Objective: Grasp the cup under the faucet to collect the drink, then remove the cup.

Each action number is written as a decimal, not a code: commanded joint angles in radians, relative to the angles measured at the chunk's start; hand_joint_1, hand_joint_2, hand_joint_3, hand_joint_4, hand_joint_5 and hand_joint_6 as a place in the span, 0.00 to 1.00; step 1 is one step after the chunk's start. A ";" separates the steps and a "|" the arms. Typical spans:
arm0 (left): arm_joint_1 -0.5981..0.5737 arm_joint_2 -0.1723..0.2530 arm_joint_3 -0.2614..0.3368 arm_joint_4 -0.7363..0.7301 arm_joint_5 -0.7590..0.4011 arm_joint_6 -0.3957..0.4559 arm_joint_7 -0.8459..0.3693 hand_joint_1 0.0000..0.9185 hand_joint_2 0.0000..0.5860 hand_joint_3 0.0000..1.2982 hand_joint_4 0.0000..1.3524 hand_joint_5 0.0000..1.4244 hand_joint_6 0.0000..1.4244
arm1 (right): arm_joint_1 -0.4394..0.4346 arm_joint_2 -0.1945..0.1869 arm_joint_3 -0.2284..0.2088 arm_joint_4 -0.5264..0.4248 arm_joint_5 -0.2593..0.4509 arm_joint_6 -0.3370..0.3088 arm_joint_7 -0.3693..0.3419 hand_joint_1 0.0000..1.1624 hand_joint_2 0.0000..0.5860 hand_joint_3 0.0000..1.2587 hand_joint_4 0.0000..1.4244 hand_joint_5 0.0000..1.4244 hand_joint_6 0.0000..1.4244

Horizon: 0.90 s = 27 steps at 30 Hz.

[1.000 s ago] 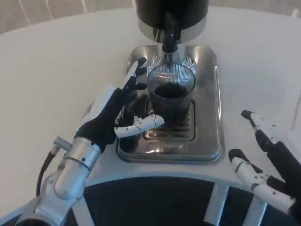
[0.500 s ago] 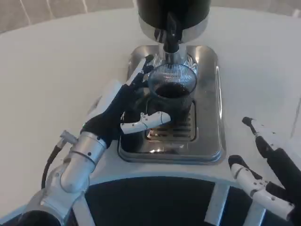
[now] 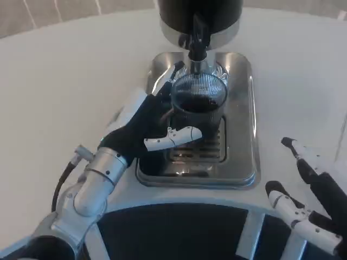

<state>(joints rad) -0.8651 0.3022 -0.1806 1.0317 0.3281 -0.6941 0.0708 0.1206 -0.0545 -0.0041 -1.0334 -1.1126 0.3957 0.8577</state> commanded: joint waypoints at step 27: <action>-0.057 -0.033 -0.056 0.074 0.050 0.026 -0.009 0.43 0.16 0.21 0.27 0.26 0.13 | -0.017 0.002 0.012 0.025 -0.026 0.014 -0.001 0.16 0.78 0.00 0.00 0.00 0.00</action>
<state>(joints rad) -0.9333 0.2847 -0.2201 1.0883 0.3593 -0.6825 0.0671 0.0928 -0.0533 0.0070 -1.0139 -1.1297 0.4080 0.8601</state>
